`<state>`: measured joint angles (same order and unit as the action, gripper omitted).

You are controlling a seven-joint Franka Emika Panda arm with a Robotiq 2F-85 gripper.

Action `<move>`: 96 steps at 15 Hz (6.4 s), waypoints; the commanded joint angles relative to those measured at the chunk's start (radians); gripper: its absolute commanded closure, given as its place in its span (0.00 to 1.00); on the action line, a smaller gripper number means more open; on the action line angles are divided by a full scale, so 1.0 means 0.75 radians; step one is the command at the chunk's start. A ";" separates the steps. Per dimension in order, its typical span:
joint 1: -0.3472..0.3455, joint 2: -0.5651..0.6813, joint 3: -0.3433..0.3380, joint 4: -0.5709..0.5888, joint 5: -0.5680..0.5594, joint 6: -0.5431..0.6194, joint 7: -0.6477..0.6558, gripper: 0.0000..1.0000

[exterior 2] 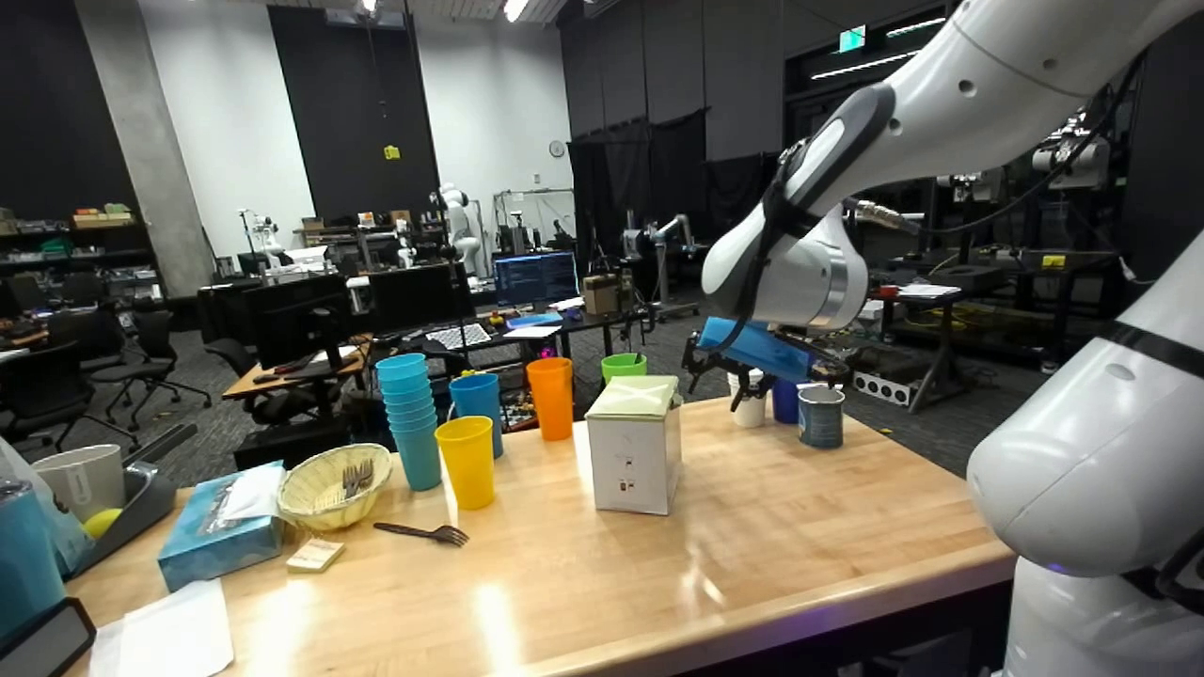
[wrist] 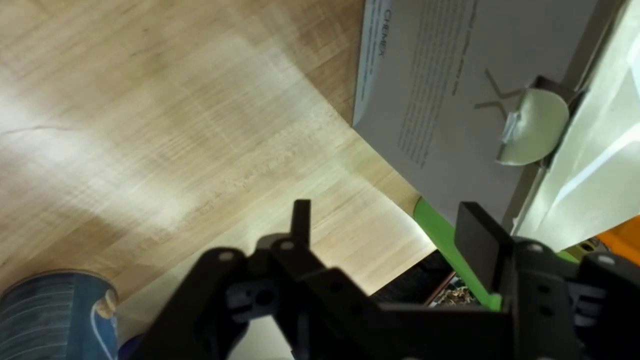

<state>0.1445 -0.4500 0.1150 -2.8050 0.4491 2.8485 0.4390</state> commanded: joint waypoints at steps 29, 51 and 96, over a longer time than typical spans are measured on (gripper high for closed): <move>0.397 0.138 -0.158 0.018 1.875 0.249 -1.608 1.00; 0.410 -0.075 -0.074 0.115 1.148 0.309 -1.068 1.00; -0.182 -0.452 0.127 0.321 -0.427 -1.311 -0.092 0.56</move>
<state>-0.0007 -0.7906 0.2179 -2.5663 0.1347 1.8671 0.3646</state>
